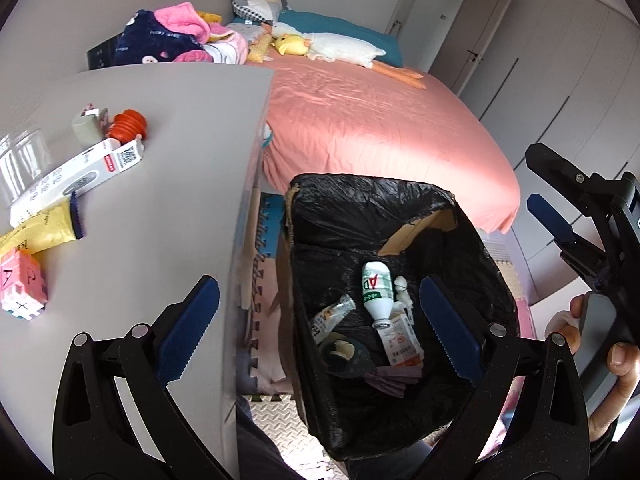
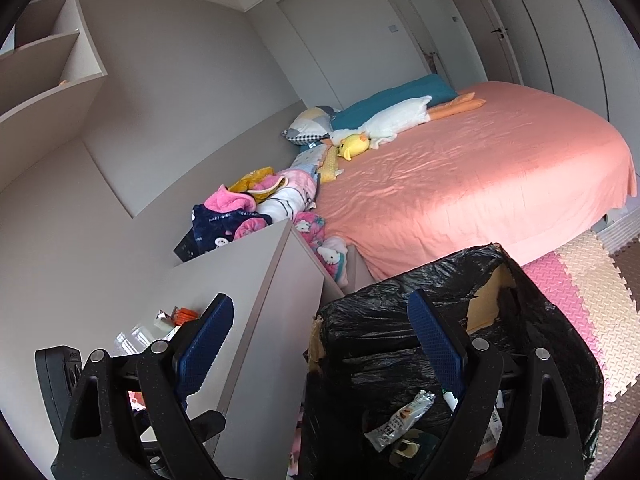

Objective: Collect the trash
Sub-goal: 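Open both tools to drop the bottle and lid into the trash bag, then return to the desk and grasp the pink letter-A block with the left tool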

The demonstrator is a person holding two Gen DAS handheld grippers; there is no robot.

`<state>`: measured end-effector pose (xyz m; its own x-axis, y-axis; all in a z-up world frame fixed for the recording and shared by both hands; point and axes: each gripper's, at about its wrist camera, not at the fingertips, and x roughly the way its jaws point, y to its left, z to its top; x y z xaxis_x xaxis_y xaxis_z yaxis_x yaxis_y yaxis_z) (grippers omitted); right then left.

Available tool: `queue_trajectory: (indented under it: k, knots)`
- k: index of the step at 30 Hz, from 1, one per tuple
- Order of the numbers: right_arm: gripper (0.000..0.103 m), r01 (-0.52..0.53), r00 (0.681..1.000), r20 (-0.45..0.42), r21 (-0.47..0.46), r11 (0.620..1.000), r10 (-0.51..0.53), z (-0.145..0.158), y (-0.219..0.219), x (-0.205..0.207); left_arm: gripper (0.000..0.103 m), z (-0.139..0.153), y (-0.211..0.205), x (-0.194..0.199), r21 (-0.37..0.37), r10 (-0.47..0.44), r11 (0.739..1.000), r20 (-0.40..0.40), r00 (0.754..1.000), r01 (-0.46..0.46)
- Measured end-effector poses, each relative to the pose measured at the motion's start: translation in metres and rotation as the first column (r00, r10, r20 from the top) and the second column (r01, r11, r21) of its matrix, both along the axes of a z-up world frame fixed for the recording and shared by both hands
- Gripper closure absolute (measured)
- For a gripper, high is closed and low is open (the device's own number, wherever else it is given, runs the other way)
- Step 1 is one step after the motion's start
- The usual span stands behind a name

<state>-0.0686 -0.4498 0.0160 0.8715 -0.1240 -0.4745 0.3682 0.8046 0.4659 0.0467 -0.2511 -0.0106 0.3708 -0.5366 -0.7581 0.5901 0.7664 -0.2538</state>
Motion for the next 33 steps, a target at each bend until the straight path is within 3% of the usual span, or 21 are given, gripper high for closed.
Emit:
queue_trajectory:
  k: [15, 25, 33]
  knots:
    - [0.014, -0.158, 0.986, -0.056, -0.008, 0.987, 0.157, -0.015, 0.063, 0.050, 0.006, 0.001, 0.088, 0.029, 0.040, 0.213, 0.976, 0.049, 0.976, -0.215]
    - [0.014, -0.237, 0.968, -0.088, -0.009, 0.972, 0.235, -0.024, 0.093, 0.075, 0.006, -0.005, 0.140, 0.052, 0.091, 0.383, 0.916, 0.093, 0.919, -0.391]
    - [0.014, -0.285, 0.953, -0.114, -0.012, 0.958, 0.282, -0.030, 0.109, 0.091, 0.006, -0.021, 0.160, 0.070, 0.148, 0.453, 0.876, 0.076, 0.888, -0.459]
